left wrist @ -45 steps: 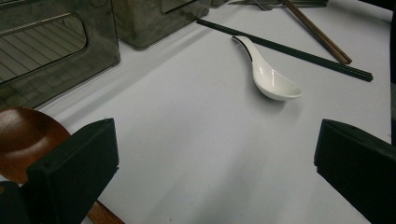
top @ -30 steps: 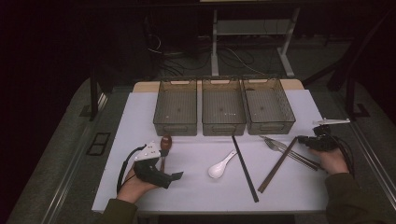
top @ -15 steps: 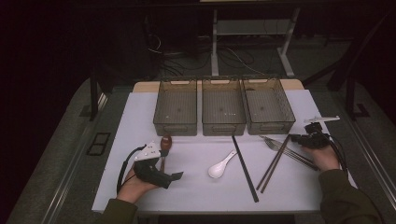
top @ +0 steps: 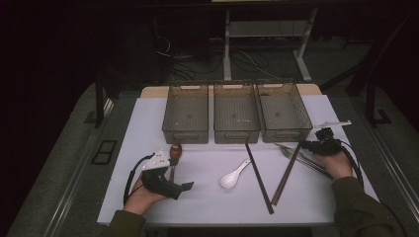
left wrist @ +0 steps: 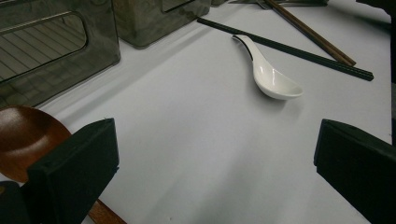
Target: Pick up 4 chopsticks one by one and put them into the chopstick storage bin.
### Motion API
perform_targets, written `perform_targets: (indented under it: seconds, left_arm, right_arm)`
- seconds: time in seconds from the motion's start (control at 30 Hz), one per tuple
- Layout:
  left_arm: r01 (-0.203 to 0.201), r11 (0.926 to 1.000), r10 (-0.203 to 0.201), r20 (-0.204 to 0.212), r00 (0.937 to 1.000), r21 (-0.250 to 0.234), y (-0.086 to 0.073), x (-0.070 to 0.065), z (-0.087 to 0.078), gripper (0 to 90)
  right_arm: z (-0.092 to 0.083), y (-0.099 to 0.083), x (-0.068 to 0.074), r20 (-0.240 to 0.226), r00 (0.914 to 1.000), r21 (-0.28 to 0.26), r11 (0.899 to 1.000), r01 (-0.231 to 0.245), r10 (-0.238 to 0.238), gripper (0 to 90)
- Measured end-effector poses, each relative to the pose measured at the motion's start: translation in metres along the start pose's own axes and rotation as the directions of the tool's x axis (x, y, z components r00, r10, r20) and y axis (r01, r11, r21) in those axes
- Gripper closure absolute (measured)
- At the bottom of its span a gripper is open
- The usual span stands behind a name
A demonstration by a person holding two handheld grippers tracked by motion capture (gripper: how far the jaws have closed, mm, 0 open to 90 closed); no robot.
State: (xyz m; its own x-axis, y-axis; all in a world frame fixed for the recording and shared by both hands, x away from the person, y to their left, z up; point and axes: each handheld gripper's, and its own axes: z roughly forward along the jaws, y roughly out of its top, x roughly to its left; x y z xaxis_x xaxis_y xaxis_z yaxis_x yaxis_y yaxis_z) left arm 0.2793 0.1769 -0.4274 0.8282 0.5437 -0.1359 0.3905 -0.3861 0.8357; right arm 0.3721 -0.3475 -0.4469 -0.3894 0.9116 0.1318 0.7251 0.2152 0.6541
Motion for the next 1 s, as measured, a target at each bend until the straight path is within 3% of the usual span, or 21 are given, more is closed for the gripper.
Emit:
perform_targets:
  seconds: [0.17, 0.33, 0.53, 0.57, 0.67, 0.7, 0.8, 0.83, 0.87, 0.93, 0.97, 1.0]
  left_arm:
    - [0.000, 1.0000, 0.000, 0.001, 1.0000, 0.000, 0.000, 0.000, 0.000, 0.0]
    - [0.003, 1.0000, -0.003, 0.001, 1.0000, -0.005, 0.000, 0.000, 0.000, 0.0]
    - [0.004, 1.0000, -0.004, -0.001, 1.0000, -0.005, 0.000, 0.000, 0.000, 0.0]
    - [0.003, 1.0000, -0.003, -0.002, 1.0000, -0.005, 0.000, 0.000, 0.000, 0.0]
    - [0.003, 1.0000, -0.003, -0.001, 1.0000, -0.004, 0.000, -0.001, 0.000, 0.0]
    - [0.003, 1.0000, -0.003, -0.001, 1.0000, -0.002, 0.000, -0.001, 0.000, 0.0]
    - [0.004, 1.0000, -0.004, -0.001, 1.0000, -0.002, 0.000, -0.001, 0.000, 0.0]
    - [0.004, 1.0000, -0.004, -0.001, 1.0000, -0.003, 0.000, -0.001, 0.000, 0.0]
    - [0.004, 1.0000, -0.004, -0.001, 1.0000, -0.003, 0.000, -0.001, 0.000, 0.0]
    - [0.005, 1.0000, -0.005, -0.001, 1.0000, -0.002, 0.000, -0.001, 0.000, 0.0]
    - [0.004, 1.0000, -0.004, 0.000, 1.0000, 0.000, 0.000, -0.001, 0.000, 0.0]
    - [0.000, 1.0000, 0.000, -0.001, 1.0000, 0.001, 0.000, -0.001, 0.000, 0.0]
  right_arm:
    - [-0.003, 0.001, 0.001, -0.004, 1.0000, -0.009, 1.000, 0.000, 0.000, 88.9]
    - [-0.017, 0.000, 0.009, -0.046, 0.9987, -0.030, 0.999, 0.018, -0.019, 88.9]
    - [-0.035, -0.010, 0.041, -0.148, 0.9846, -0.010, 0.996, 0.093, -0.093, 88.9]
    - [-0.035, -0.010, 0.041, -0.148, 0.9846, -0.010, 0.996, 0.093, -0.093, 88.9]
    - [-0.040, -0.019, 0.064, -0.217, 0.9668, 0.008, 0.990, 0.141, -0.136, 88.9]
    - [-0.040, -0.019, 0.064, -0.217, 0.9668, 0.008, 0.990, 0.141, -0.136, 88.9]
    - [-0.042, -0.025, 0.080, -0.261, 0.9507, 0.016, 0.984, 0.178, -0.167, 88.9]
    - [-0.043, -0.029, 0.090, -0.289, 0.9385, 0.020, 0.979, 0.204, -0.190, 88.9]
    - [-0.043, -0.029, 0.090, -0.289, 0.9385, 0.020, 0.979, 0.204, -0.190, 88.9]
    - [-0.044, -0.034, 0.101, -0.312, 0.9265, 0.021, 0.973, 0.228, -0.210, 88.9]
    - [-0.043, -0.038, 0.110, -0.336, 0.9138, 0.033, 0.967, 0.254, -0.229, 88.9]
    - [-0.043, -0.038, 0.110, -0.336, 0.9138, 0.033, 0.967, 0.254, -0.229, 88.9]
